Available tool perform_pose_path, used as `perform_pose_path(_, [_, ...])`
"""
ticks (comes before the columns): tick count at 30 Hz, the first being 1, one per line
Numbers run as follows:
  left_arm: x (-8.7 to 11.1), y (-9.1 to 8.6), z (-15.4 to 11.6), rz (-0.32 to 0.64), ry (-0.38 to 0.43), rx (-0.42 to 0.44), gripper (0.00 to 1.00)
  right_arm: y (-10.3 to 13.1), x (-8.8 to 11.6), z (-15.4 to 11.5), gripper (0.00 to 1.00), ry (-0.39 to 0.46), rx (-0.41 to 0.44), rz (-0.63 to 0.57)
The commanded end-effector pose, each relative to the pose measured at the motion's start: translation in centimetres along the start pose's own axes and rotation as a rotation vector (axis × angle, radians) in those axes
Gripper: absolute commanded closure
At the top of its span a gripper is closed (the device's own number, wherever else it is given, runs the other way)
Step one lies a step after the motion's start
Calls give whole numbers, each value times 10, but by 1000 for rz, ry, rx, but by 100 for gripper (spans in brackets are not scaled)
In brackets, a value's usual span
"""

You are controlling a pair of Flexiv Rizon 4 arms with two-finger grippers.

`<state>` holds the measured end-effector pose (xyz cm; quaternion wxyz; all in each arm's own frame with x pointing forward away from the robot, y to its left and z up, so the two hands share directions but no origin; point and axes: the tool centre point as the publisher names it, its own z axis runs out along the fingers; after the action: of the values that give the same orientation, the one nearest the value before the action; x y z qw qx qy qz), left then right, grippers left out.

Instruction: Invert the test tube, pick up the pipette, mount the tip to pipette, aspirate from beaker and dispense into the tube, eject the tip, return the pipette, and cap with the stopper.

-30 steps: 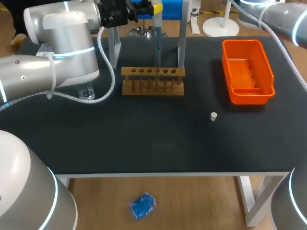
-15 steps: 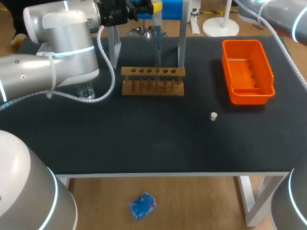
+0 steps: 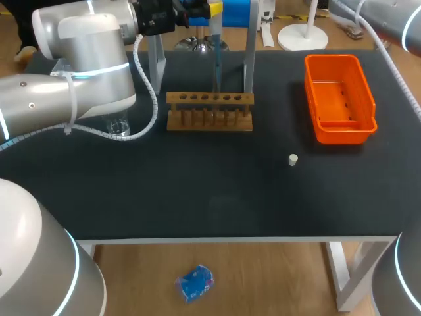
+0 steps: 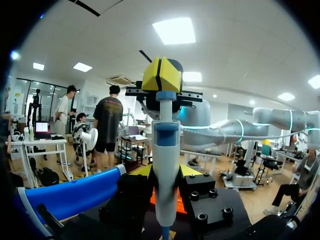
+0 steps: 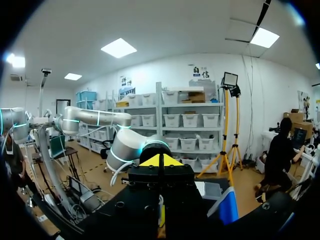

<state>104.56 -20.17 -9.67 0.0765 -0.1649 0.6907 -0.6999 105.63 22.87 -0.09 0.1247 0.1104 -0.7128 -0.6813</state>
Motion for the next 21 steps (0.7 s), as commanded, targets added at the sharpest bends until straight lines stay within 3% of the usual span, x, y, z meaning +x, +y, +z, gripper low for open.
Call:
perform_pose_path(1, [1, 0, 0, -1, -3, 0, 100, 9, 0, -7, 87, 12, 34, -5])
perform_pose_path(2, [1, 0, 0, -1, -3, 0, 100, 11, 1, -9, 64, 12, 51, -5])
perform_pose_path(3, [1, 0, 0, -1, -3, 0, 100, 13, 3, -11, 0, 13, 75, -6])
perform_pose_path(7, [1, 0, 0, -1, -3, 0, 100, 17, 14, -24, 0, -36, 206, -15])
perform_pose_path(15, [1, 0, 0, -1, -3, 0, 100, 13, 38, -60, 0, -81, 331, -44])
perform_pose_path(21, [1, 0, 0, -1, -3, 0, 100, -5, 52, -87, 0, -112, 418, -58])
